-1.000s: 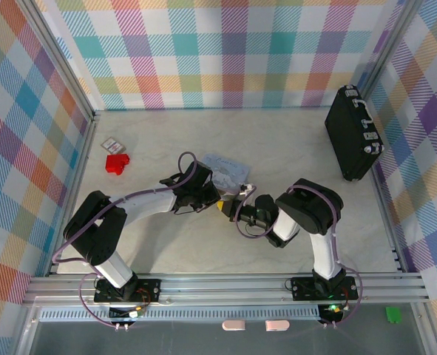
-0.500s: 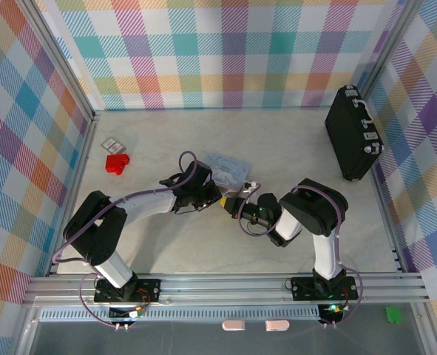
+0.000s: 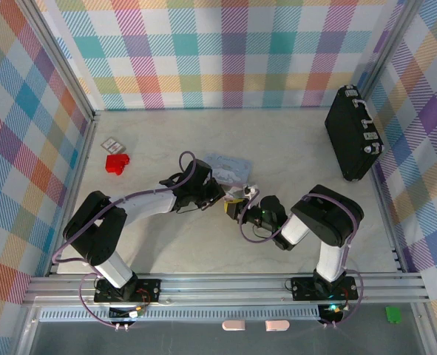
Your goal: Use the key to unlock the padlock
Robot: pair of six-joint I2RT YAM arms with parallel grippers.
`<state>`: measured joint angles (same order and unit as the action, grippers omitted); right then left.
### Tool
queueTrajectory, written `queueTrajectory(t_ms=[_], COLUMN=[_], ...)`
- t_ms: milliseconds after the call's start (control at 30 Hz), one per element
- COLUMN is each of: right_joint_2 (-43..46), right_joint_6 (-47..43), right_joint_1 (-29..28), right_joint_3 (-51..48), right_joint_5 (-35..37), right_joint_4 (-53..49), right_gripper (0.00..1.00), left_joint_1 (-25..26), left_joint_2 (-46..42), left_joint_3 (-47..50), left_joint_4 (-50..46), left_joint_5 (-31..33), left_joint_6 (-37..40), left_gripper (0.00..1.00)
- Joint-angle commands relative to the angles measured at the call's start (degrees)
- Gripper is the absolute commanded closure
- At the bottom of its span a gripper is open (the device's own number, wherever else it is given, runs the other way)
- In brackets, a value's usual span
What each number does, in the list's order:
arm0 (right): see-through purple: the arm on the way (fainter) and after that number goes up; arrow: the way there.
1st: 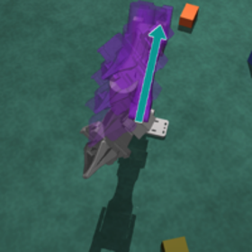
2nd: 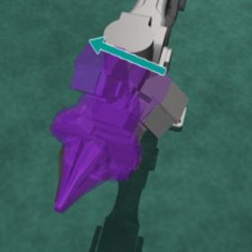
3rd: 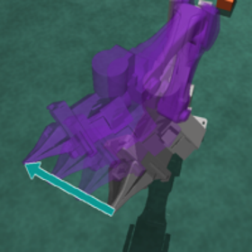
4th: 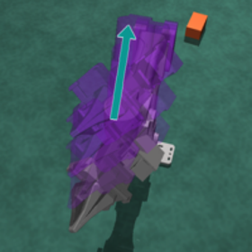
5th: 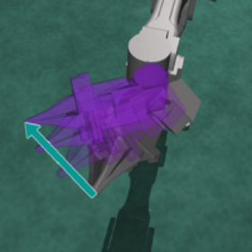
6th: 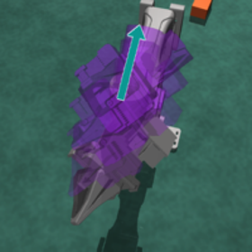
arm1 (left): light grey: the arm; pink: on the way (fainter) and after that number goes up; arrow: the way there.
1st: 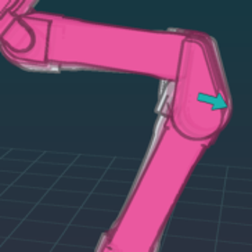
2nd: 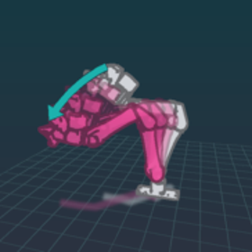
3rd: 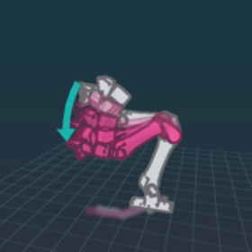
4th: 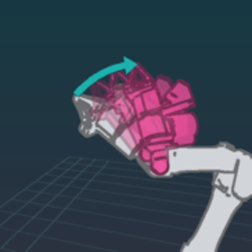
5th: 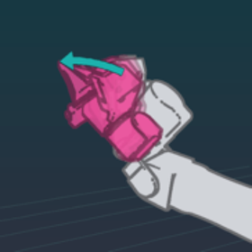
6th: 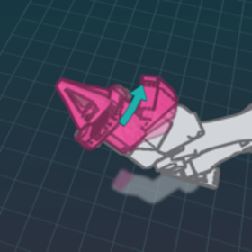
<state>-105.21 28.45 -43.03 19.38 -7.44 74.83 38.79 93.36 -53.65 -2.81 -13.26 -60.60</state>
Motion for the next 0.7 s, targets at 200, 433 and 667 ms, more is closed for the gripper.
queueTrajectory(t_ms=[200, 433, 667], right_joint_2=[2.7, 5.4, 6.7], right_joint_6=[-22.4, -29.2, -31.9], right_joint_1=[-3.6, -3.7, -3.8], right_joint_3=[-0.4, 0.2, 0.5], right_joint_5=[9.9, 12.7, 10.8], right_joint_4=[0.5, 0.5, 0.8], right_gripper=[0.63, 0.58, 0.60], left_joint_1=[-0.5, -0.5, -0.5], left_joint_2=[-4.5, -4.9, -4.5], left_joint_3=[-5.7, -5.9, -5.6], left_joint_4=[-2.6, -5.6, -6.5], left_joint_5=[-0.9, -0.4, -0.5], left_joint_6=[-1.8, -1.9, -1.5], left_gripper=[1.00, 1.00, 1.00])
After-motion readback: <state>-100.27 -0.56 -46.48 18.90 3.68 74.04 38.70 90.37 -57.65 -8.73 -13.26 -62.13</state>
